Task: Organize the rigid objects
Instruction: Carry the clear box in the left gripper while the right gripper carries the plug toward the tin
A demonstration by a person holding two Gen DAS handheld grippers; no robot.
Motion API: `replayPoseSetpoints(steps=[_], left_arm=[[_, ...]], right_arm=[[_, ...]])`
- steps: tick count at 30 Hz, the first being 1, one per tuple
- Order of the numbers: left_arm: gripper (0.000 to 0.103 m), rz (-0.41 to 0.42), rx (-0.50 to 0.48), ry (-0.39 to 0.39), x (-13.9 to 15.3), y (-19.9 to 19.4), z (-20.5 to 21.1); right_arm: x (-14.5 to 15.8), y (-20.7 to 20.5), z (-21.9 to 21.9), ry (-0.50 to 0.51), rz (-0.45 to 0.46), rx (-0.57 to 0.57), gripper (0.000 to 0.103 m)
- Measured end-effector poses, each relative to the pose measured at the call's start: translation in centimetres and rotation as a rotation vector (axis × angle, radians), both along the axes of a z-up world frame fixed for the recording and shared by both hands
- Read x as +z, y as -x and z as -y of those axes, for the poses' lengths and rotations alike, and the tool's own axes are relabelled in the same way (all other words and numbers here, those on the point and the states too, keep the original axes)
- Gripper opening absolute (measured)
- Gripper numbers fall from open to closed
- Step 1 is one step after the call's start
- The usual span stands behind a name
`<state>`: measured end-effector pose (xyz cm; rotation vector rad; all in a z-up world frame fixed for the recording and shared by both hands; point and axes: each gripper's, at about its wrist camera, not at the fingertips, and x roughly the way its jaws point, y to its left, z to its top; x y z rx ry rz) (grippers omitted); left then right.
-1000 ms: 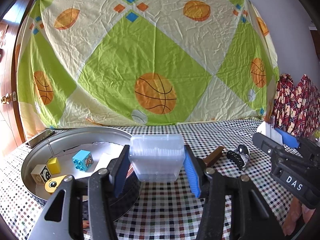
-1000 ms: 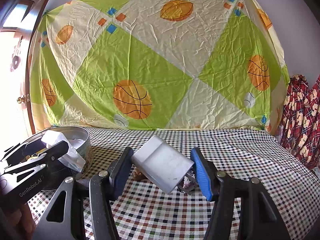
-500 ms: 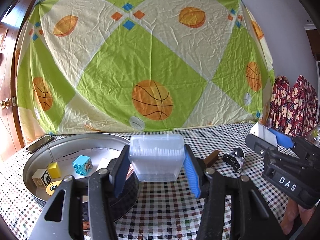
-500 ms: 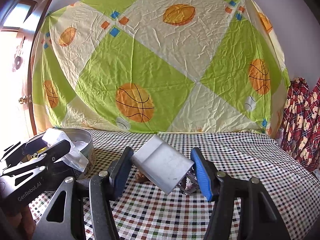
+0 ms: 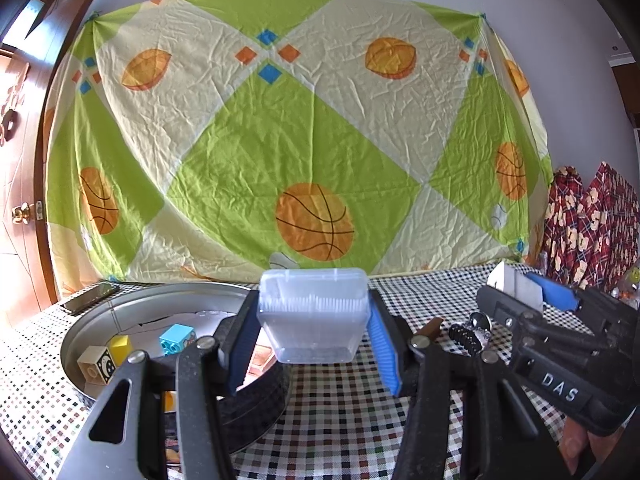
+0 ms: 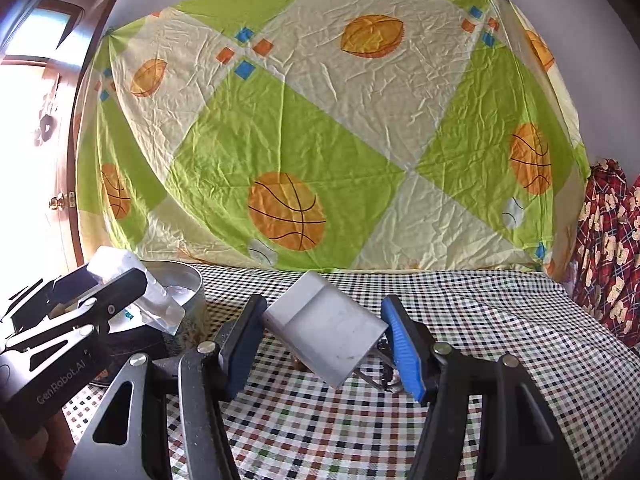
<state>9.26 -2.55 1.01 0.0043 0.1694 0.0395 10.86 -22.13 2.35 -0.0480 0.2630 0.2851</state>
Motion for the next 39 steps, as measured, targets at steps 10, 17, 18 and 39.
replayPoseSetpoints(steps=[10,17,18,39], left_arm=[[0.051,0.025,0.013,-0.001,0.2,0.5,-0.4],[0.051,0.04,0.024,0.004,0.3,0.9,-0.9],[0.051,0.042,0.027,0.004,0.3,0.9,-1.0],[0.051,0.045,0.097,0.054,0.5,1.2,-5.1]], right_arm=[[0.0,0.3,-0.9,-0.001,0.007,0.012,0.062],[0.0,0.5,-1.6,0.003,0.013,0.026,0.062],[0.0,0.6,-1.7,0.004,0.013,0.027,0.062],[-0.1,0.8,-4.5,0.03,0.015,0.073,0.062]])
